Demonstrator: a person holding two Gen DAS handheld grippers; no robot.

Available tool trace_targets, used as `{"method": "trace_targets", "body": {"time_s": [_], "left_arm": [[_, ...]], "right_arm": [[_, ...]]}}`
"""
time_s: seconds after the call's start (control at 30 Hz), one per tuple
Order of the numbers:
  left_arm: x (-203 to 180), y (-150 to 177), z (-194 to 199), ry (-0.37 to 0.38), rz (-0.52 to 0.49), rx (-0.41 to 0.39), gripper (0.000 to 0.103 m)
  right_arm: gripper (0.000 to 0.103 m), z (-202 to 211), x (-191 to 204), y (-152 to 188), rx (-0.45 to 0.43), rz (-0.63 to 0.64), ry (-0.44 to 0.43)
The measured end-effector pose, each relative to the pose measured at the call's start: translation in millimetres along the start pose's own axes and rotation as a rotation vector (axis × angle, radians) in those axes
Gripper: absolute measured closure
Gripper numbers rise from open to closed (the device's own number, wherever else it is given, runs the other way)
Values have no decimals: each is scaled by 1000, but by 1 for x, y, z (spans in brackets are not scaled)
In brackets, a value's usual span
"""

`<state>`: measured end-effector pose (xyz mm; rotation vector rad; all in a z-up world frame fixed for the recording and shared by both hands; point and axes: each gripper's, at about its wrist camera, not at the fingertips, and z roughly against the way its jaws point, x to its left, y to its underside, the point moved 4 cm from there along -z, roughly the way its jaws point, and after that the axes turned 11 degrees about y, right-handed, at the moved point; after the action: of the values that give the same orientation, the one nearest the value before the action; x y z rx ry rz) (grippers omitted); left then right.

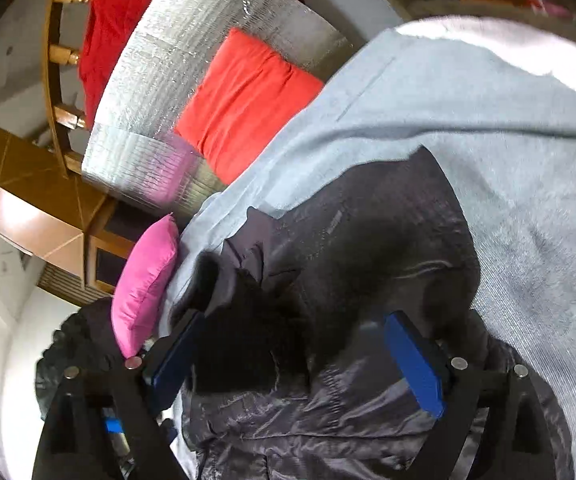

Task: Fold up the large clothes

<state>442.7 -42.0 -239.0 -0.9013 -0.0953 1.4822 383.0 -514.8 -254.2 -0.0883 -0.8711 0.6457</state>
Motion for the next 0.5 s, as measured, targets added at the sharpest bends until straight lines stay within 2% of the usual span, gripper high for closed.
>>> {"method": "trace_targets", "body": {"time_s": [0.07,0.17,0.3,0.33,0.37,0.5], "left_arm": [[-4,1,-4,-4,-11,8,50],[-9,1,-12,-24,-32,24,50],[-9,2,-22,-41,-32,44,50],[-9,2,-23,-44,-33,46,50],[-8,2,-24,-47,-36,47,50],[-8,1,-26,-57,-41,50,50]], "right_arm": [[9,-5,-7,-2,15,-35,-51],[9,1,-9,-7,-19,-73,-136],[9,6,-27,-11,-37,-235,-284],[9,8,-31,-12,-44,-250,-295],[9,8,-33,-13,-34,-247,-287],[10,-9,-25,-7,39,-202,-142]]}}
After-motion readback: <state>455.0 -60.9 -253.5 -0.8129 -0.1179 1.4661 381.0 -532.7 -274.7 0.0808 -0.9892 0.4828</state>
